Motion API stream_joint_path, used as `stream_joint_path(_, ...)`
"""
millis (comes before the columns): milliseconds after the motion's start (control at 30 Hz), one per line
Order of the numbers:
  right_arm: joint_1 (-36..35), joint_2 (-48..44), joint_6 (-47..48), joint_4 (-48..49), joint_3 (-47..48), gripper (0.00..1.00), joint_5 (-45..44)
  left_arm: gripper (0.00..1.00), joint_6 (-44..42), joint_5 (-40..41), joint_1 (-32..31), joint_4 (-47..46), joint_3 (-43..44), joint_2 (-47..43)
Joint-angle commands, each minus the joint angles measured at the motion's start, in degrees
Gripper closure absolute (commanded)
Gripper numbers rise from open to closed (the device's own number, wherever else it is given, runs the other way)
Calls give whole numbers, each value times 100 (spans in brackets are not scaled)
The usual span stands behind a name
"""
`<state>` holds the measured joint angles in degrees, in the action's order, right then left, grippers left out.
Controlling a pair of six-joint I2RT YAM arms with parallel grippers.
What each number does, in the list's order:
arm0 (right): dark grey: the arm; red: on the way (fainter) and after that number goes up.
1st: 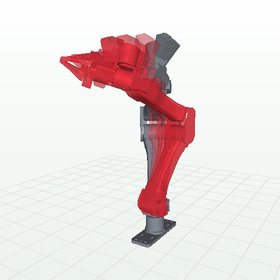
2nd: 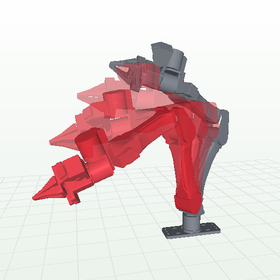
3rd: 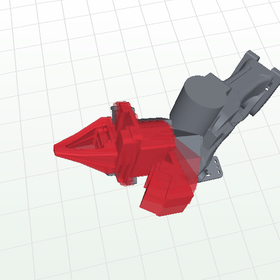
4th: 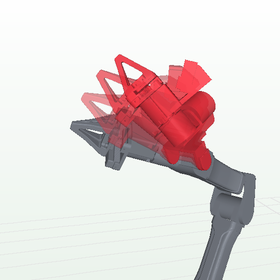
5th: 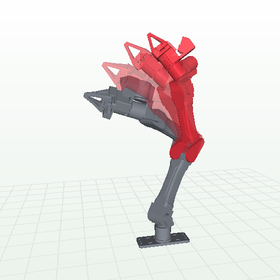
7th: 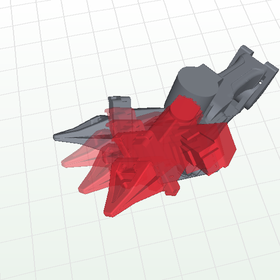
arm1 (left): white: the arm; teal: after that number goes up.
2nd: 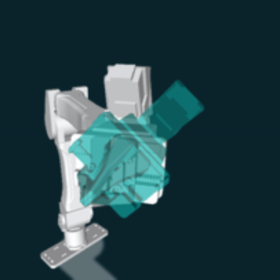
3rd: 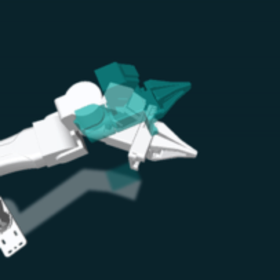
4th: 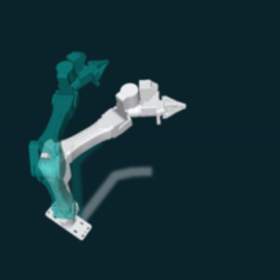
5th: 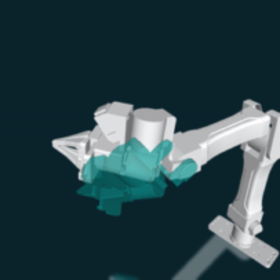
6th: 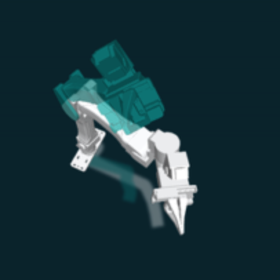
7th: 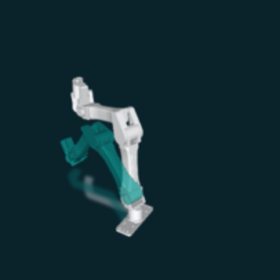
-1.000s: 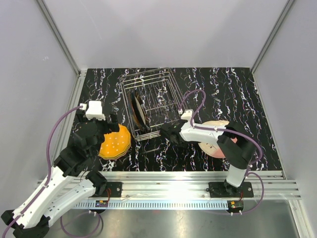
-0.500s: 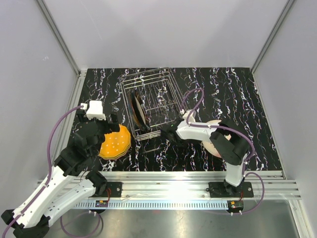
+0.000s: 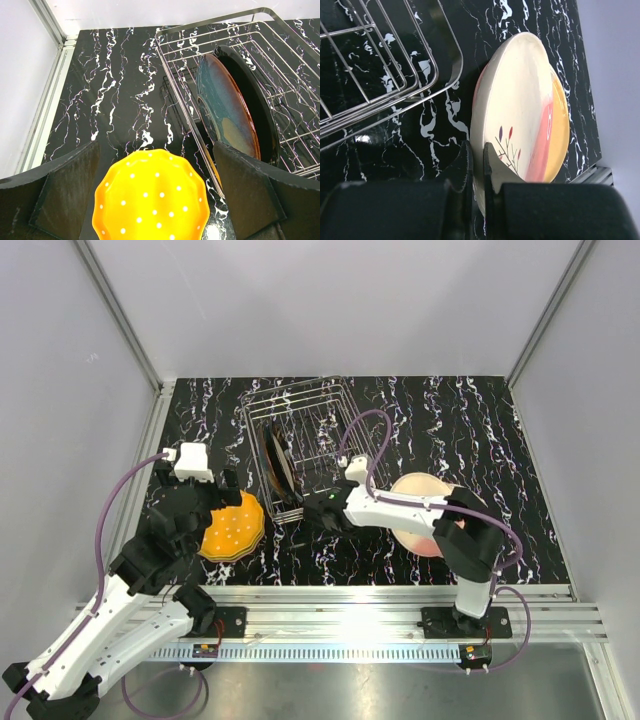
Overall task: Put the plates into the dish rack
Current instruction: Grab a plate with the right arm, then insert the plate into the dish rack
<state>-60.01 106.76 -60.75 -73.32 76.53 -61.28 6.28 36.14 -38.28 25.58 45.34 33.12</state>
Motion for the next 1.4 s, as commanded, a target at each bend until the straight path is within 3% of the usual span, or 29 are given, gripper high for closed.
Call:
stream_joint_path(0,-72,-559,-69,167,213,100,-113,1,22,-28,14,-317,-8,-25)
stream_joint_path(167,-99,-1604,826,940,-85,100,361,1,22,-19,14,-317,-8,-52)
stream_joint_path(300,-90,-2702,2074,2765,-611,100,1108,1,22,-19,14,-308,-8,-78)
stream_joint_path(367,-20,-3204,2515,3226,-753,100,1390,1,22,-2,14,-308,-8,-104)
stream_joint_path(733,253,-3934,2937,2498,72,100,1338,1,22,-11,14,-308,-17,-96)
stream_joint_path(1000,446,-4172,4245,3586,748,100,1978,1,22,7,14,-317,-25,-52)
stream_joint_path(1200,1131,-3813,4616,4922,1179,100,4373,1,4,95,14,-335,-43,27)
stream_joint_path(1267,1367,-3532,4529,5362,1311,100,5374,1,-4,139,14,-343,-43,71)
stream_joint_path(1367,1666,-3172,4222,5898,1443,100,6195,1,-31,218,14,-344,-61,133)
